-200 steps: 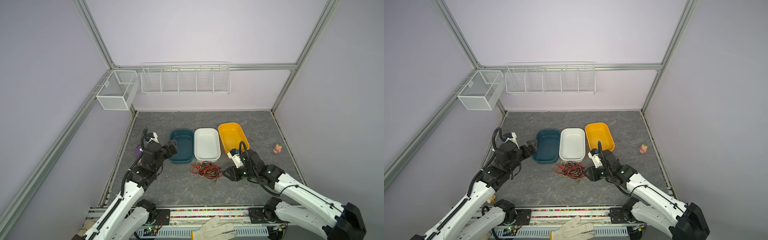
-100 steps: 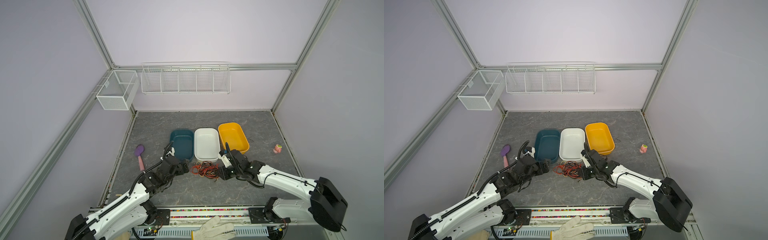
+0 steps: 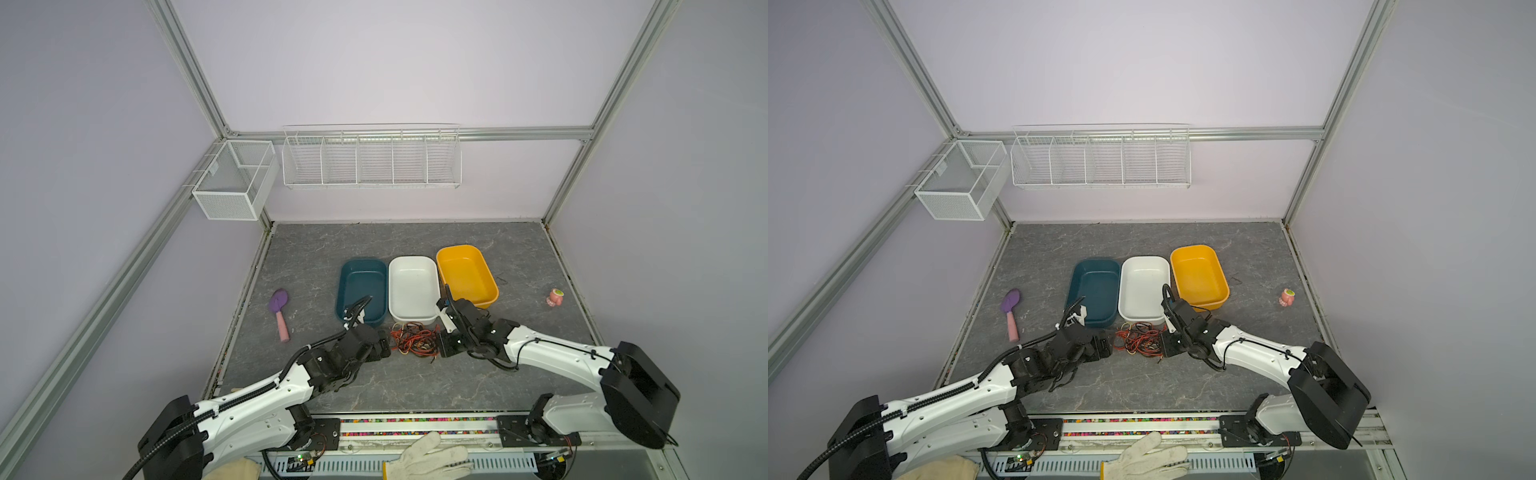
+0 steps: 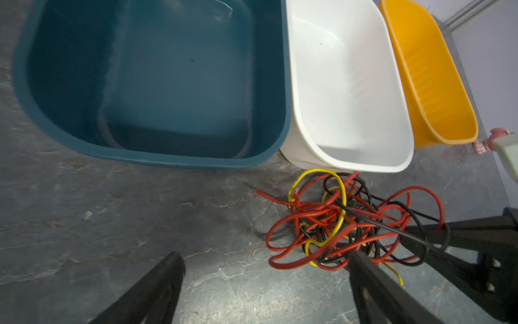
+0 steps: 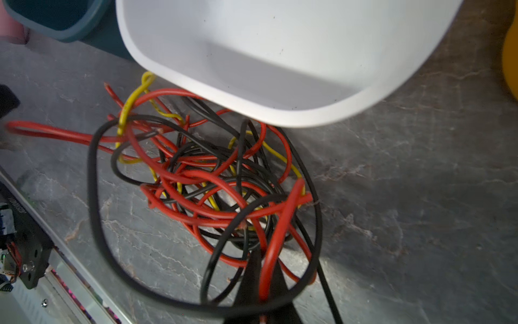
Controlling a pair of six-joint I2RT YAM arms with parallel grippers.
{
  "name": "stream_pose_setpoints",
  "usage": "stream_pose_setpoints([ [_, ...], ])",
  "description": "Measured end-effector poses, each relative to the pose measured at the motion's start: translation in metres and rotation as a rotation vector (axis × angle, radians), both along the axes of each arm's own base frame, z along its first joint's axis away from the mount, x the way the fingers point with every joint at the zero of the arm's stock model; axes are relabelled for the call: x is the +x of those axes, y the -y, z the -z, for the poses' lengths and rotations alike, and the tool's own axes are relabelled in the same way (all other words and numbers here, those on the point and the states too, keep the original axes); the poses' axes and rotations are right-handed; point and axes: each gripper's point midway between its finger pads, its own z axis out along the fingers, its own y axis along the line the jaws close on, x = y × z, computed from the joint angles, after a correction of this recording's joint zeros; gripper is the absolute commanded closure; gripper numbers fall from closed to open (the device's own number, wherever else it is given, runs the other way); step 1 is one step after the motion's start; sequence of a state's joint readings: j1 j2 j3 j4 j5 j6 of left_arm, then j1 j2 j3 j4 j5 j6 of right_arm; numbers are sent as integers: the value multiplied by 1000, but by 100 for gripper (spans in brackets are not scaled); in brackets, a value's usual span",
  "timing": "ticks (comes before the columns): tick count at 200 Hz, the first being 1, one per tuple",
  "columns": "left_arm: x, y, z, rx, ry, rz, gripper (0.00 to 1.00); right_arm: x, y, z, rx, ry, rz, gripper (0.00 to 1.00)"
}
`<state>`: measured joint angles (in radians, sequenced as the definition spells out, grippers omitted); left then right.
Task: Untangle the cables
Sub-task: 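Grasp a red wire with the right gripper while the left gripper pins the bundle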
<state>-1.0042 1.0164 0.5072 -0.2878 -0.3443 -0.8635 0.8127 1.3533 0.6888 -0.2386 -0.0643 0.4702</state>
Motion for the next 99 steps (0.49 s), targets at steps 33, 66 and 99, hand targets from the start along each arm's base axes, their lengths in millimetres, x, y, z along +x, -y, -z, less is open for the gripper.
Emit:
stream_pose_setpoints([
  [33, -1, 34, -3, 43, -4, 59, 10, -15, -11, -17, 46, 13, -65, 93],
  [66, -11, 64, -10, 58, 20, 118, 10, -29, -25, -60, 125, 80, -134, 93],
  [99, -17, 71, -2, 62, 14, 123, 11, -36, -33, -87, 166, 112, -179, 93],
])
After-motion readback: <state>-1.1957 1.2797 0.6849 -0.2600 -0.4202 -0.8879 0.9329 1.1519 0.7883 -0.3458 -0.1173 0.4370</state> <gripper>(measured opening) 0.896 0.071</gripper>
